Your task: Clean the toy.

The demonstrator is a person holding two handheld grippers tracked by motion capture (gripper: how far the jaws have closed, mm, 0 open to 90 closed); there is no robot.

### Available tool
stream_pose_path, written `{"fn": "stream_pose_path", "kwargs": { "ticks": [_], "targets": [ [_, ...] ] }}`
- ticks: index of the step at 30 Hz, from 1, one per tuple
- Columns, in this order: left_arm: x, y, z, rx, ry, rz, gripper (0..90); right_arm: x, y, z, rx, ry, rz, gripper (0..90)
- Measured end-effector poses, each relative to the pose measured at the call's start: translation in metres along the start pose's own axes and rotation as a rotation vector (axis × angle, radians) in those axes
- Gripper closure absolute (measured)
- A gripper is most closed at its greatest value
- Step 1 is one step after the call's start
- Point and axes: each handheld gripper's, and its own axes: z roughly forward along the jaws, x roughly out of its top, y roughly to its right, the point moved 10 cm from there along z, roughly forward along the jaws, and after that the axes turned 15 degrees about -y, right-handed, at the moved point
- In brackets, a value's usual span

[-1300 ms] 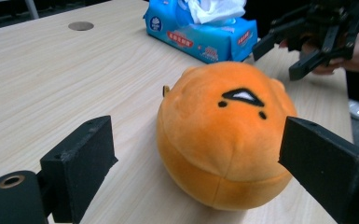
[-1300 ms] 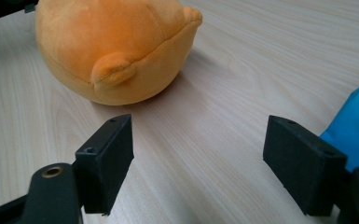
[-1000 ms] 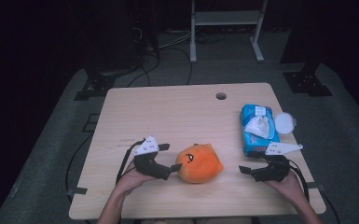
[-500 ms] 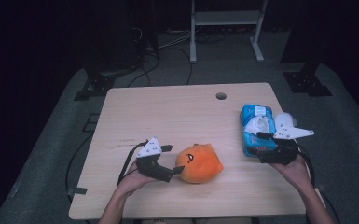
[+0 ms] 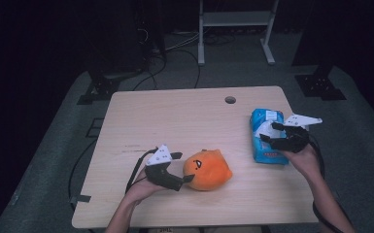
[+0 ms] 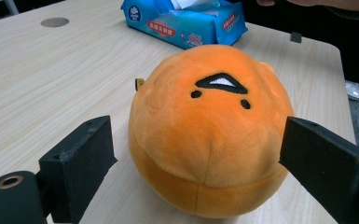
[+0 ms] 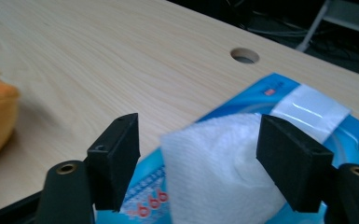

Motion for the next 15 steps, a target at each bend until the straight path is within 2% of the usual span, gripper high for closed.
{"fn": "stream_pose_path", "kwargs": {
  "ticks": [4,10,11,12,14,15],
  "targets": [
    [-0.002,-0.001,0.007,-0.011,-0.008,-0.011,9.3,-0.011,0.016,0.014,-0.007,-0.035,0.051,35.2],
    [-0.003,0.0,0.011,-0.029,-0.009,-0.016,9.1,-0.014,0.022,0.016,0.001,-0.025,0.08,44.3],
    [-0.004,0.001,0.011,-0.033,-0.014,-0.013,9.6,-0.014,0.023,0.015,-0.003,-0.03,0.08,49.0],
    [-0.004,0.002,0.012,-0.038,-0.018,-0.01,9.6,-0.014,0.023,0.015,-0.003,-0.03,0.08,49.0],
    [-0.006,0.003,0.013,-0.043,-0.025,-0.007,9.8,-0.014,0.025,0.015,-0.011,-0.032,0.083,55.3],
    [-0.006,0.004,0.015,-0.058,-0.026,0.0,13.2,-0.016,0.027,0.016,-0.014,-0.039,0.098,64.1]
  ]
}}
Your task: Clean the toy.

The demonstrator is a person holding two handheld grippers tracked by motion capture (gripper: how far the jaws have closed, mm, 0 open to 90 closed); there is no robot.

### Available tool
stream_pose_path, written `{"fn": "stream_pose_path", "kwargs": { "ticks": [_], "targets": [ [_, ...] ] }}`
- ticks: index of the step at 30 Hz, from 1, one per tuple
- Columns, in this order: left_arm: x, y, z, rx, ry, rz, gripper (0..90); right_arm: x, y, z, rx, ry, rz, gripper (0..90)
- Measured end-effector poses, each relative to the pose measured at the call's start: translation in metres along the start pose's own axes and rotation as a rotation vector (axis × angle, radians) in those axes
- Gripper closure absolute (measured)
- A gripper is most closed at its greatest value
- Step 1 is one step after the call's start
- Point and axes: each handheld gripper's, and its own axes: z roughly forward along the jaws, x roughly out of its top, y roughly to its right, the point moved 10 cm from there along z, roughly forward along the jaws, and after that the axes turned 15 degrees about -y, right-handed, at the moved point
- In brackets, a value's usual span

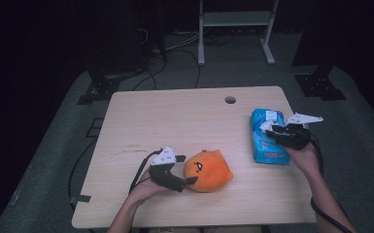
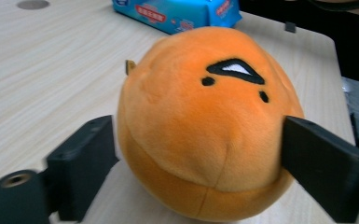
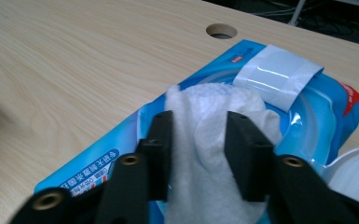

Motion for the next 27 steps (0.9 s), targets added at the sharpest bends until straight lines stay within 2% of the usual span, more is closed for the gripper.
{"fn": "stream_pose_path", "kwargs": {
  "ticks": [1,2,3,4,6,11,16,18,24,27],
  "targets": [
    [0.0,0.0,0.0,0.0,0.0,0.0,13.3,0.0,0.0,0.0,0.0,0.0,0.0,64.1],
    [0.0,0.0,0.001,-0.003,-0.004,0.002,13.7,-0.001,0.001,0.0,0.003,-0.007,0.022,75.1],
    [0.0,0.001,0.002,-0.014,-0.004,0.009,15.4,-0.002,0.002,0.001,0.009,-0.012,0.03,80.2],
    [0.0,0.001,0.002,-0.014,-0.004,0.009,18.2,-0.002,0.002,0.001,0.009,-0.012,0.03,80.2],
    [0.0,0.002,0.003,-0.011,-0.005,0.018,19.0,-0.004,0.001,0.001,0.026,-0.027,0.053,85.9],
    [-0.001,0.002,0.004,-0.002,-0.01,0.014,24.1,-0.004,-0.002,-0.006,0.072,-0.032,0.09,87.8],
    [-0.002,0.0,0.005,0.012,-0.014,0.013,26.7,-0.002,-0.011,-0.016,0.122,-0.023,0.081,88.1],
    [-0.003,0.0,0.005,0.014,-0.01,0.009,26.9,0.001,-0.018,-0.022,0.152,-0.01,0.07,88.2],
    [-0.003,-0.002,0.006,0.018,-0.009,0.001,26.8,0.015,-0.044,-0.045,0.198,0.018,0.008,88.3],
    [-0.003,-0.002,0.006,0.02,-0.007,-0.001,26.8,0.019,-0.051,-0.052,0.216,0.033,0.003,88.3]
  ]
}}
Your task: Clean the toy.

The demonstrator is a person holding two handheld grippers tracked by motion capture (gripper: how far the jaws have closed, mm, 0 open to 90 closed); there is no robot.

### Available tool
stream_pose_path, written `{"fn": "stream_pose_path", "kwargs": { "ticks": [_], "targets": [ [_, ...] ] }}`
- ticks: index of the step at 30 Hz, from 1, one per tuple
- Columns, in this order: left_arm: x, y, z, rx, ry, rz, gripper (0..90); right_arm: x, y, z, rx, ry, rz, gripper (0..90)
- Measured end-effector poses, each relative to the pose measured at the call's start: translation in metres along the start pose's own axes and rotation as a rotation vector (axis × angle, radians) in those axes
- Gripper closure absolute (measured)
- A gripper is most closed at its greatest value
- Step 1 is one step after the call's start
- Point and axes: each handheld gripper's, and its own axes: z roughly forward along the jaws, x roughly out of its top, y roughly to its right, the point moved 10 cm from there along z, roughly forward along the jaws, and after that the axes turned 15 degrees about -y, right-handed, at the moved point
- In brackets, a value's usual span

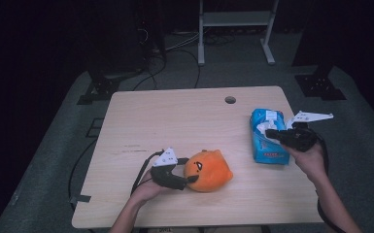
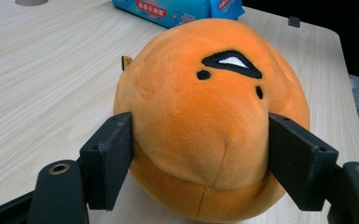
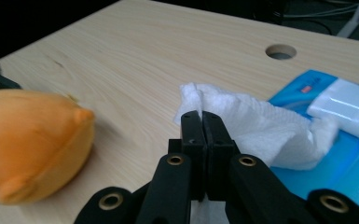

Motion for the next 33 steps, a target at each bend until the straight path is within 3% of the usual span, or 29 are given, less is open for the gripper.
{"fn": "stream_pose_path", "kwargs": {
  "ticks": [2,3,5,7,9,10,15,17,19,25,29,32,33],
  "targets": [
    [0.0,0.0,0.0,0.001,0.0,0.0,26.8,0.004,-0.007,-0.004,0.019,0.011,-0.009,88.4],
    [0.0,-0.001,0.0,0.003,0.0,0.001,26.8,0.009,-0.021,-0.009,0.069,0.031,-0.022,88.5],
    [0.0,-0.001,0.0,0.003,0.002,-0.002,26.7,0.011,-0.026,-0.01,0.075,0.032,-0.028,88.5],
    [0.001,-0.001,0.001,0.003,0.004,-0.001,26.6,0.014,-0.041,-0.011,0.085,0.019,-0.065,88.5],
    [0.001,-0.002,0.001,0.004,0.004,-0.001,26.5,0.017,-0.064,-0.01,0.13,0.011,-0.116,88.5],
    [0.001,-0.001,0.001,0.002,0.007,-0.005,26.5,0.017,-0.064,-0.01,0.13,0.011,-0.116,88.5],
    [0.001,-0.002,0.001,0.006,0.005,0.0,26.0,0.025,-0.109,-0.008,0.207,0.015,-0.193,88.5],
    [0.001,-0.002,0.001,0.005,0.005,0.0,25.9,0.029,-0.14,-0.006,0.264,0.008,-0.245,88.4],
    [0.001,-0.002,0.001,0.005,0.005,-0.001,25.8,0.03,-0.148,-0.006,0.283,0.008,-0.255,88.5],
    [0.001,-0.003,0.001,0.006,0.009,-0.002,25.3,0.042,-0.204,-0.005,0.41,0.012,-0.345,88.4],
    [0.001,-0.003,0.001,0.006,0.011,-0.003,25.0,0.05,-0.223,-0.005,0.453,0.023,-0.377,88.3],
    [0.001,-0.003,0.001,0.006,0.007,0.0,24.9,0.049,-0.224,0.003,0.459,0.015,-0.372,88.3],
    [0.0,-0.003,0.001,0.005,0.007,0.0,24.9,0.044,-0.218,0.014,0.448,-0.006,-0.361,88.2]
  ]
}}
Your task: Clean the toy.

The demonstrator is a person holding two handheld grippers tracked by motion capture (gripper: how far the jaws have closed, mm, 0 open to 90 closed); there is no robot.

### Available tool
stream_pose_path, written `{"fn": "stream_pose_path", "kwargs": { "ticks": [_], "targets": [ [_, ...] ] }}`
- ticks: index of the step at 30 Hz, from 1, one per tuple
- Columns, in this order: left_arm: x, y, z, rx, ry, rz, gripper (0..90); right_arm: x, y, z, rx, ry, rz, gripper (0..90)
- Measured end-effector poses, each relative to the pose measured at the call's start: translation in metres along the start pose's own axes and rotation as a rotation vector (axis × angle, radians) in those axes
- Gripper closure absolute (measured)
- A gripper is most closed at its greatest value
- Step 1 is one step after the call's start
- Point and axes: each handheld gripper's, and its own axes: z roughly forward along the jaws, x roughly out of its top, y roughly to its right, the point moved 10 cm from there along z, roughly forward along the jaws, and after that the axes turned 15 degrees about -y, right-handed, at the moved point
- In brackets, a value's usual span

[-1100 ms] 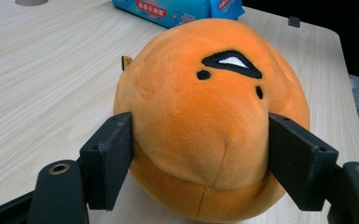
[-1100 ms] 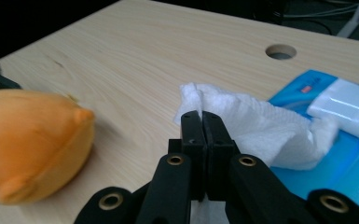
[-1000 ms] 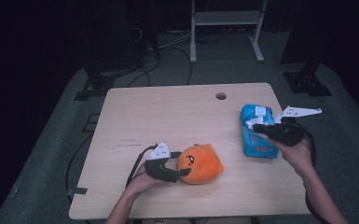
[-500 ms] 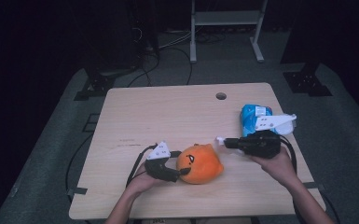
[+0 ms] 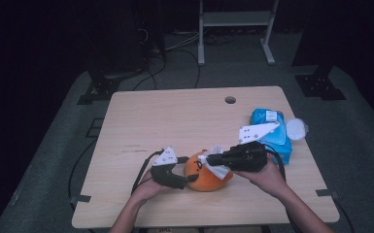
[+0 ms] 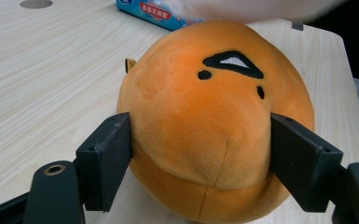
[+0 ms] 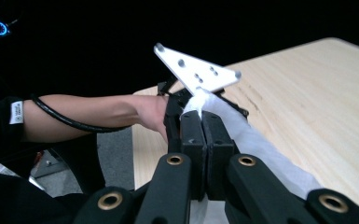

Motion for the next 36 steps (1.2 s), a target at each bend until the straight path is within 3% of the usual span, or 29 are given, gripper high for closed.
{"fn": "stream_pose_path", "kwargs": {
  "ticks": [1,2,6,8,11,13,14,17,20,21,22,23,27,34,36],
  "targets": [
    [0.0,0.0,0.0,0.0,0.0,0.0,24.9,0.0,0.0,0.0,0.0,0.0,0.0,88.2],
    [0.0,0.0,0.0,-0.002,0.001,-0.004,24.8,-0.013,0.013,0.01,-0.013,-0.022,0.035,88.1],
    [0.0,0.0,0.0,-0.002,0.002,0.001,24.7,-0.03,0.028,0.021,-0.057,-0.059,0.061,87.9],
    [0.0,0.0,0.0,-0.002,0.005,-0.002,24.6,-0.044,0.037,0.031,-0.123,-0.1,0.049,87.0],
    [0.001,0.0,0.001,-0.001,0.005,-0.005,24.6,-0.05,0.038,0.036,-0.133,-0.113,0.045,81.6],
    [0.001,0.001,0.001,0.001,0.006,-0.001,24.9,-0.052,0.038,0.043,-0.159,-0.127,0.021,73.4],
    [0.002,0.001,0.001,0.002,0.006,-0.001,25.2,-0.052,0.037,0.048,-0.185,-0.128,-0.005,63.5],
    [0.002,0.002,0.001,0.005,0.003,0.0,25.4,-0.052,0.037,0.057,-0.218,-0.144,-0.042,57.9],
    [0.0,0.001,0.001,0.007,-0.006,0.001,25.7,-0.055,0.038,0.066,-0.283,-0.161,-0.093,61.3],
    [0.0,0.001,0.001,0.006,-0.009,0.004,25.7,-0.055,0.038,0.066,-0.283,-0.161,-0.093,61.3],
    [-0.001,0.001,0.002,0.006,-0.007,0.008,26.2,-0.056,0.039,0.066,-0.288,-0.165,-0.097,64.9],
    [0.0,0.001,0.002,0.006,-0.006,0.009,26.4,-0.058,0.041,0.065,-0.305,-0.168,-0.097,75.1],
    [0.0,0.001,0.003,0.007,-0.004,0.013,26.9,-0.061,0.045,0.058,-0.288,-0.16,-0.066,85.2],
    [0.0,0.001,0.003,0.005,-0.002,0.014,27.5,-0.076,0.051,0.045,-0.305,-0.143,-0.034,86.3],
    [0.0,0.0,0.003,0.006,-0.004,0.013,27.6,-0.077,0.052,0.041,-0.339,-0.124,-0.043,73.5]
  ]
}}
